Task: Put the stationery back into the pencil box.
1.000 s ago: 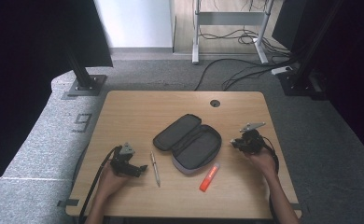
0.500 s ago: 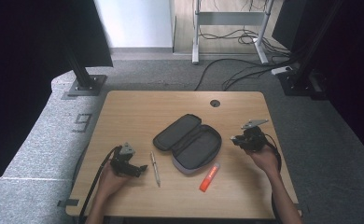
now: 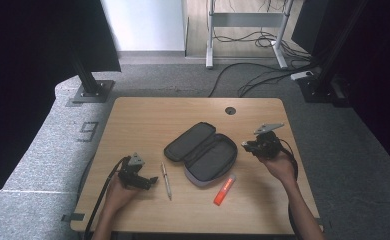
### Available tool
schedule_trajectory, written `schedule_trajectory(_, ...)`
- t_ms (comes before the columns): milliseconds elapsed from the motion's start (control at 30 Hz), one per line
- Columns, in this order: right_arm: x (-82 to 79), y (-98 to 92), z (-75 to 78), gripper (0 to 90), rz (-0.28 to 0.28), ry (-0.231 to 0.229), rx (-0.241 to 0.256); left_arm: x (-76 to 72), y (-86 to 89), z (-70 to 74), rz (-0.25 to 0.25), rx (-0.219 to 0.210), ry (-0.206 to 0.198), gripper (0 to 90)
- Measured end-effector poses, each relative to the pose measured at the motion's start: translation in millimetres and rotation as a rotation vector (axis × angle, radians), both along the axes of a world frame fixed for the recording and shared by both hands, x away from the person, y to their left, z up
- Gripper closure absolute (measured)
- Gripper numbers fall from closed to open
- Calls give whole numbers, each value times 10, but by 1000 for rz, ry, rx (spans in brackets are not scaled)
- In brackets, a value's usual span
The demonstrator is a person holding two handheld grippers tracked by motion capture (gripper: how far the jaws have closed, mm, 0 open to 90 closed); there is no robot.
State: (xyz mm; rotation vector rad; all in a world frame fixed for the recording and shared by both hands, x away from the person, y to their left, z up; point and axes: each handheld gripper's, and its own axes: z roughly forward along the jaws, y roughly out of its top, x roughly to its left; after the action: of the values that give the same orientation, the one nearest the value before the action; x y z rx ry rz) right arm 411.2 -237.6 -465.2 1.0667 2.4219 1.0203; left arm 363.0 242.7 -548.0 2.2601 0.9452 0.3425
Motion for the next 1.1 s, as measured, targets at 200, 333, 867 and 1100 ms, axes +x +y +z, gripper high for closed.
schedule_trajectory(200, 19, 139, 55, 717, 28, -14, -2, 0, 0, 0, 0, -1, 1, 2)
schedule_trajectory(333, 32, 244, 66, 717, 45, -15, -2, -1, 0, 0, 0, -1, 1, 2)
schedule_trajectory(867, 142, 553, -25, 716, 79, -10, -18, 1, 1, 0, -1, 0, 0, 2)
schedule_trajectory(1100, 245, 634, -119, 715, 66, -8, -24, 0, 1, 0, 0, -1, 0, 2)
